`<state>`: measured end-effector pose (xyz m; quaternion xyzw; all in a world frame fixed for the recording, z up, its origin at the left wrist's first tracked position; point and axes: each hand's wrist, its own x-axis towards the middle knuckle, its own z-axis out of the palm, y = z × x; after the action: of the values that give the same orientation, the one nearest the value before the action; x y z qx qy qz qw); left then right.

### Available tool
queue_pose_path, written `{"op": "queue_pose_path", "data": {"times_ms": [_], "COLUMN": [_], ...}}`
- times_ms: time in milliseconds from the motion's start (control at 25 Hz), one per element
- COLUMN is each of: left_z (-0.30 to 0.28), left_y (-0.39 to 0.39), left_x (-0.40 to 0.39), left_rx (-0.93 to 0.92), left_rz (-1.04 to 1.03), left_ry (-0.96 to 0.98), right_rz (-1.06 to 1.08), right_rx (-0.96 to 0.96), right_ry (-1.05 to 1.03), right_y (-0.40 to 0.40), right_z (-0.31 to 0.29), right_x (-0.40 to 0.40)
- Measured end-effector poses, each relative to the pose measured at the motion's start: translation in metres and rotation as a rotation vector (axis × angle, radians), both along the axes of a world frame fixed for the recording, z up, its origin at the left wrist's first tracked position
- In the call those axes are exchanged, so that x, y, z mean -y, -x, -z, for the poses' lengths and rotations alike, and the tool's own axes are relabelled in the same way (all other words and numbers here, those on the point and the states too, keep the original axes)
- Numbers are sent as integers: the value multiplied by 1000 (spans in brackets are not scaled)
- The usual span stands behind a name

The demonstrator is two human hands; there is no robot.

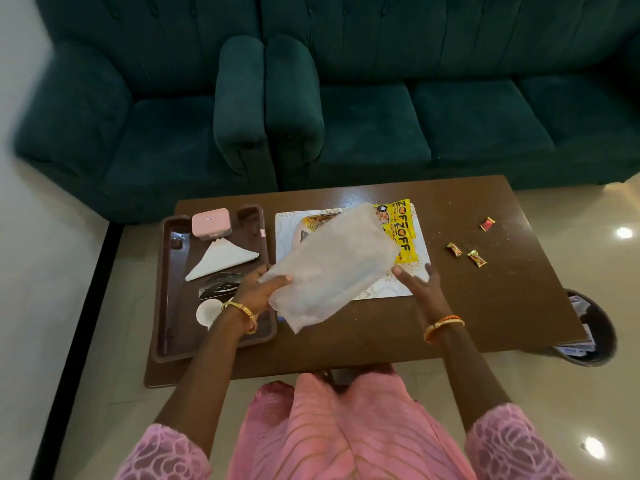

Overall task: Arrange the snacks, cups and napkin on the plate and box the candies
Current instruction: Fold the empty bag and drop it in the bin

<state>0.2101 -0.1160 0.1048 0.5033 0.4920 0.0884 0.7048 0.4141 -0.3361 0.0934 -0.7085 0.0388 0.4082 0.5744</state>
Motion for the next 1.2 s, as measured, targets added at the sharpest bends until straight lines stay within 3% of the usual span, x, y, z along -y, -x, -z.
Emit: {"op": "queue_pose_path", "data": {"times_ms": [120,200,280,360,520,640,720,840,1040,1160,1200], "left_z": [10,14,16,17,16,6,-4,-20,-18,-6,-4], "left_y": [-14,-25,-33,-39,-46,-54,-60,-71,-95,-96,-96], "left_x": [26,44,56,63,85,77,56,40,71,81,81], "left_rx": [126,112,8,-114,-225,-285,-228,-163,-88,-165,-151], "left_rz": [-47,-23,-55,-75,82,207,247,416,333,321,299], "left_ry": [267,330,245,29,-312,-134,80,184,-177,-306,-272], "right_rz": [13,65,71,98,114,154,115,13,-27,-217,-141], "right_rx": [-305,-365,-329,-279,-165,-152,-176,-224,-328,-91,-37], "right_ry": [-217,-360,-362,-265,-77,67,21,-100,-341,-90,-9], "right_y": [43,48,40,30,30,17,9,12,17,17,15], "right_z": [2,-1,-8,-9,-6,2,1,-7,-25,-25,-21], "right_x": [-13,-24,-29,-30,-35,-33,-27,-23,-14,-9,-7]}}
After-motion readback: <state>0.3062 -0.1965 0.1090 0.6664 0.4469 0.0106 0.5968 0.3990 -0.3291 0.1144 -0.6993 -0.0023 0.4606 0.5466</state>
